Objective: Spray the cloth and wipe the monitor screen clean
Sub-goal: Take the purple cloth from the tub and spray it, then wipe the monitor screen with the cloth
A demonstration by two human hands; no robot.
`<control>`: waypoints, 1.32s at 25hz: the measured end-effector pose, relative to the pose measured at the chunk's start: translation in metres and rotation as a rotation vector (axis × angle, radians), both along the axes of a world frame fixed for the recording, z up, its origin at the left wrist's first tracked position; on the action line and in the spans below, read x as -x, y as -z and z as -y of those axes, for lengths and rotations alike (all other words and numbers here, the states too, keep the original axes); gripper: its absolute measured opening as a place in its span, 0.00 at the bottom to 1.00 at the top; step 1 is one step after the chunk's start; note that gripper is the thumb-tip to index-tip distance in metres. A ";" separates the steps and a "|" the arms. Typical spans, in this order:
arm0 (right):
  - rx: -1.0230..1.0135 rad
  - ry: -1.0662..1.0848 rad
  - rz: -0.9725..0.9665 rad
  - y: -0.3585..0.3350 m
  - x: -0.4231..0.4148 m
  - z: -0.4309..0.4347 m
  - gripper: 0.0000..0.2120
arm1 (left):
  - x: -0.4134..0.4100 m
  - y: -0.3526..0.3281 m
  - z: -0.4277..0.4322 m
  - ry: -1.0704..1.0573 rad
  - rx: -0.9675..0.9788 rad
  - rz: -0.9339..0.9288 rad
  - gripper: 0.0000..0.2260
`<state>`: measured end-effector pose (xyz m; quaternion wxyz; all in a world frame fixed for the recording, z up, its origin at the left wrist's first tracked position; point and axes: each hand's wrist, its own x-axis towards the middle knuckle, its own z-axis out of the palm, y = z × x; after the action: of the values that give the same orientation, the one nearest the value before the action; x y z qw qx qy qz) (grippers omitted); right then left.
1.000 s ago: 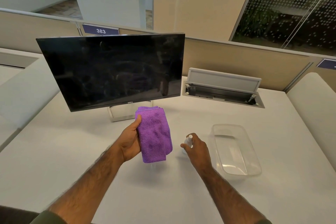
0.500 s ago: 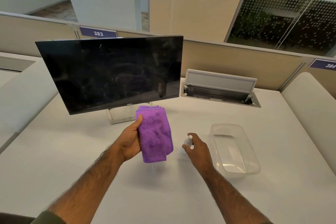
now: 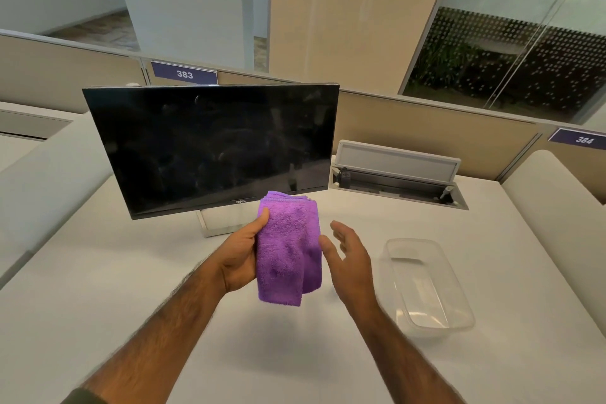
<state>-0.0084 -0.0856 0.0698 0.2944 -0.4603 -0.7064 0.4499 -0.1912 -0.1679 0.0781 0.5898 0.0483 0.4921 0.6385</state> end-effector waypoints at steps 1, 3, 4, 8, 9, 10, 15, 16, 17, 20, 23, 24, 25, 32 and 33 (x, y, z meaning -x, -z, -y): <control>0.180 -0.033 -0.039 -0.009 0.011 -0.001 0.26 | 0.001 -0.003 0.000 0.023 0.007 -0.017 0.19; 0.460 -0.089 -0.191 -0.016 0.030 -0.003 0.31 | 0.007 -0.007 0.002 0.068 0.019 -0.082 0.18; 0.531 -0.112 -0.256 -0.019 0.036 -0.003 0.29 | 0.011 -0.009 0.004 0.086 0.025 -0.128 0.19; 0.596 -0.175 -0.345 -0.034 0.064 0.009 0.13 | 0.040 -0.015 0.015 0.095 0.005 -0.300 0.18; 0.599 -0.192 -0.359 -0.035 0.072 0.011 0.12 | 0.048 -0.018 0.018 0.085 -0.001 -0.339 0.17; 0.596 -0.209 -0.374 -0.038 0.080 0.015 0.11 | 0.056 -0.022 0.022 0.070 -0.007 -0.371 0.16; 0.518 -0.111 -0.393 -0.043 0.118 0.031 0.09 | 0.089 -0.029 0.031 0.031 0.009 -0.650 0.14; 0.503 -0.076 -0.404 -0.044 0.123 0.034 0.09 | 0.092 -0.030 0.032 0.028 0.022 -0.713 0.15; 0.501 -0.051 -0.423 -0.044 0.128 0.036 0.10 | 0.094 -0.031 0.033 0.021 0.029 -0.758 0.14; 0.557 -0.073 -0.519 -0.048 0.140 0.044 0.14 | 0.100 -0.037 0.031 -0.026 0.026 -0.877 0.11; 0.593 -0.115 -0.558 -0.050 0.148 0.045 0.15 | 0.102 -0.043 0.023 -0.102 0.026 -0.943 0.09; 0.584 -0.107 -0.552 -0.050 0.150 0.043 0.14 | 0.102 -0.044 0.021 -0.125 0.029 -0.963 0.10; 0.566 -0.082 -0.542 -0.051 0.151 0.039 0.11 | 0.103 -0.045 0.018 -0.155 0.038 -0.986 0.12; 0.144 0.298 -0.585 -0.069 0.156 -0.036 0.13 | 0.161 -0.078 0.038 -0.599 0.070 -1.235 0.20; 0.090 0.354 -0.585 -0.073 0.158 -0.051 0.14 | 0.172 -0.083 0.047 -0.686 0.082 -1.220 0.20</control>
<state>-0.1668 -0.0349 0.1428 0.5373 -0.4398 -0.4809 0.5354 -0.3636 -0.2146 0.1611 -0.0253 0.2176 0.7463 0.6285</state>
